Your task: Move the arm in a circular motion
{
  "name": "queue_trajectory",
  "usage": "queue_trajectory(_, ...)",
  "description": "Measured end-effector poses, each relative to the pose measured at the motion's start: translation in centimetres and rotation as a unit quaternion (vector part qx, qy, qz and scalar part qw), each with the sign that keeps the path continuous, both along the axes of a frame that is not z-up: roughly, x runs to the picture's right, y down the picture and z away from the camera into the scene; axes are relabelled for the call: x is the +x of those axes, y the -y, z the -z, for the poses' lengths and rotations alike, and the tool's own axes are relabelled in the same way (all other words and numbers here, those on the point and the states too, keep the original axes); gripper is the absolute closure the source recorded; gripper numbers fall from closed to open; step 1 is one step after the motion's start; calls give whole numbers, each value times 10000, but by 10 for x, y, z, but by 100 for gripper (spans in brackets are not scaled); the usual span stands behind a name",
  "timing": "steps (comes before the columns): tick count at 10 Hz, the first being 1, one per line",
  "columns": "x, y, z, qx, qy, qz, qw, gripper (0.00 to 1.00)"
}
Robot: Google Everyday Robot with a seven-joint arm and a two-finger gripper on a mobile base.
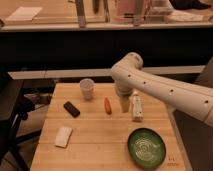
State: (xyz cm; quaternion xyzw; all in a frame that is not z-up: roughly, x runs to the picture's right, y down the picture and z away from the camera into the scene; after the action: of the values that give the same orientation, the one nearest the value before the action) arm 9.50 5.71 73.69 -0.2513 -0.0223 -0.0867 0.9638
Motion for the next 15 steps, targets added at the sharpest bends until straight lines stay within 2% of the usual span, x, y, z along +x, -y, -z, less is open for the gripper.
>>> queue_trajectory(4,23,-4,-5,-23,-46,-143,9999,20)
queue_trajectory(9,36,-14,0,-31,-29,-242,9997,20)
queue_trajectory(15,36,-19,2,-19,26,-190,9998,20)
